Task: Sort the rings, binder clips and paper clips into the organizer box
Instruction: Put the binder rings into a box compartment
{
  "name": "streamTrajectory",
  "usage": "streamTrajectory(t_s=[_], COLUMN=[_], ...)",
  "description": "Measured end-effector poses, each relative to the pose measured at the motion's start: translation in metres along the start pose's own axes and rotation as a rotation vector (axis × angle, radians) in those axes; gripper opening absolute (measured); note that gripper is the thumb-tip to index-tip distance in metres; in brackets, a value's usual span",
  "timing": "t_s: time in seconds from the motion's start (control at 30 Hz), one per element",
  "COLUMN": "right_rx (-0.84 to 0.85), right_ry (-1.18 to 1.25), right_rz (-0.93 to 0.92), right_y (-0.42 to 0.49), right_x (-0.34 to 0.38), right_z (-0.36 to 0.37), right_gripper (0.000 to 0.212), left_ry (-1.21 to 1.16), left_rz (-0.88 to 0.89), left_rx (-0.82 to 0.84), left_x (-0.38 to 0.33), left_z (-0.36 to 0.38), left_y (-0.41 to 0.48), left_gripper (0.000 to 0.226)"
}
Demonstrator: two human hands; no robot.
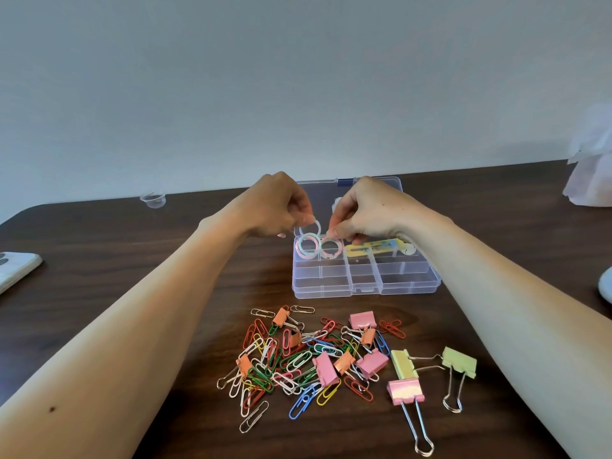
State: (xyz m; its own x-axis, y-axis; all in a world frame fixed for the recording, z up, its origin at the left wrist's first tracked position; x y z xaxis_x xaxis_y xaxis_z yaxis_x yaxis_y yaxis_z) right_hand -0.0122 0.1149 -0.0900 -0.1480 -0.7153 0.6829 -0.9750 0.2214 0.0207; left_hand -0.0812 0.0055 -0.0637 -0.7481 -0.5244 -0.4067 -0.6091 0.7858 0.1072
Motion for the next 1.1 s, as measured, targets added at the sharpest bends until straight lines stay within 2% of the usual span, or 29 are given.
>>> streamTrajectory(t_s=[0.13,0.2,0.3,0.37,0.43,0.73,0.9,1.1], right_rx=[-0.002,-0.016,-0.036,-0.021,0.019,0.032,0.029,-0.017], right_ry=[0.035,0.048,0.081,0.107,0.117,0.009,-0.002,-0.074], right_rz=[0.021,0.027,0.021,0.017,0.022,0.029,0.026,-0.005], right_y=[-0.002,-0.003,-0.005,-0.006,-0.008,-0.004,-0.003,-0.001], right_x=[-0.002,-0.003,-0.002,0.0,0.0,-0.002,-0.003,0.001], right_z=[-0.002,-0.006,-0.01,-0.011,-0.01,0.0,0.0,0.001], right_gripper=[0.009,0.009,0.006,0.004,0.007,0.007,0.006,0.018], left_ry=[-0.029,-0.072,-0.145,-0.146,-0.117,-0.099,-0.133,-0.131], left_rz=[0.039,0.042,0.023,0.01,0.012,0.04,0.02,-0.055], left_rx=[-0.186,-0.22,-0.111,0.013,0.065,0.051,0.056,0.189], left_x=[-0.003,-0.003,-0.004,-0.006,-0.008,-0.014,-0.008,0.009], left_z=[-0.017,-0.019,-0.008,0.006,0.015,0.025,0.015,0.016], left_y=[0.002,0.002,0.001,-0.001,-0.001,0.0,0.0,-0.005], left_gripper=[0.008,0.008,0.009,0.006,0.008,0.02,0.011,0.007])
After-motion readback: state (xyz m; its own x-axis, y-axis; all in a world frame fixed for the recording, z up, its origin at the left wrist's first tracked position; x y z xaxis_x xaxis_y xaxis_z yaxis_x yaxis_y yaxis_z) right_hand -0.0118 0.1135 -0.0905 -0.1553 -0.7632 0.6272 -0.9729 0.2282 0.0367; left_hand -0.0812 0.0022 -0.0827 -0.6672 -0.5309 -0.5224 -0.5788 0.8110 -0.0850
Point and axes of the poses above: each hand's wrist, its own y-axis towards the middle knuckle, its own z-axis out of the palm, x = y × z, the point moved 9 cm from there along y, towards the middle knuckle, and after that the axes turned 3 degrees about -z, right-handed, at the moved point
